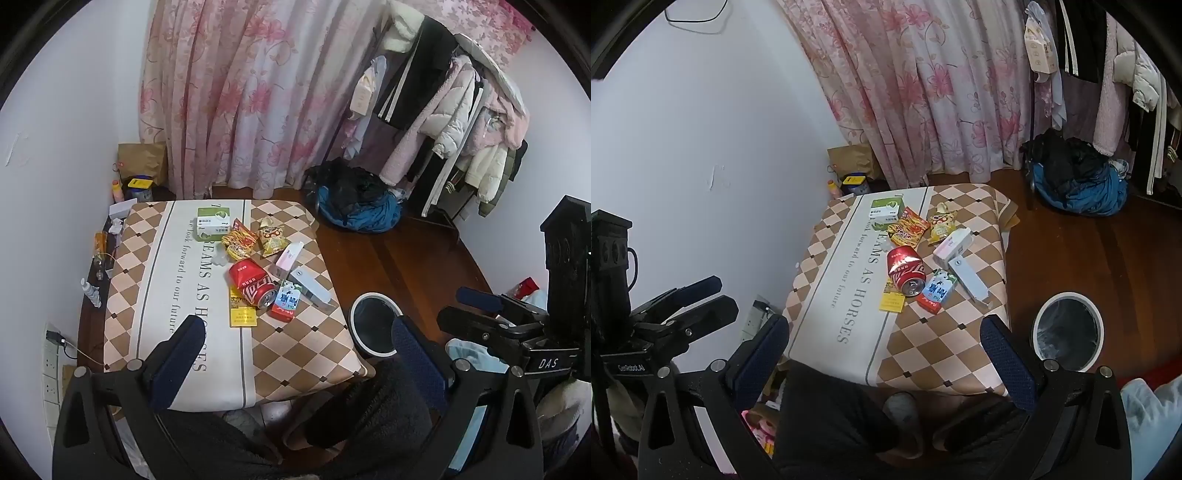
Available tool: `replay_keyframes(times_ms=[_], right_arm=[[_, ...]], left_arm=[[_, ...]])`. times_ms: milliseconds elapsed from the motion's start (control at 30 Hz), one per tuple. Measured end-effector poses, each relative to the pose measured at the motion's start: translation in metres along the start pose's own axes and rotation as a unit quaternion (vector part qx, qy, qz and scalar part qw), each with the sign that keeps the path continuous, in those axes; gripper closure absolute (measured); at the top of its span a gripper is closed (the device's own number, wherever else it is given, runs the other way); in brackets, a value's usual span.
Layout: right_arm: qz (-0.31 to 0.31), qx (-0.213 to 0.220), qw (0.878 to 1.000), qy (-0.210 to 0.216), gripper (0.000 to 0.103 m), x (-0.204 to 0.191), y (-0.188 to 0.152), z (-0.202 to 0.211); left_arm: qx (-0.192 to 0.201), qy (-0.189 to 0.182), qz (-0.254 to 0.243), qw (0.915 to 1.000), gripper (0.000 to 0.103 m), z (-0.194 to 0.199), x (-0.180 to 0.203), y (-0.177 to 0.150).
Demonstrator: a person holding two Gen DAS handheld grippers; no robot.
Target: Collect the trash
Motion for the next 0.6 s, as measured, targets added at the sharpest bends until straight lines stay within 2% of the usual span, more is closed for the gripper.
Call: replay_keyframes(times_ms=[333, 600], right_arm=[[0.002, 0.000, 1.000, -0.002, 0.000, -0.004, -0.003, -0.003], [0.006, 0.000, 1.000, -0.010, 0.000, 0.002, 0.008, 0.005]], left_arm=[[-0.002, 0.002, -0.002, 1.0000, 0.000, -0.004, 0.000, -0.003], [-0.002, 0.001, -0.001, 1.0000, 0.000, -0.004, -0.003, -0.003]])
Point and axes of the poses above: each gripper's, at about its wrist camera, not at the fingertips, and z roughly against the way its jaws point, x to its right, y to its top, the point moved 7 cm from there along -z, roughly the way its jaws point, and after that the axes turned 2 degrees about -z, right-handed, at the moved point
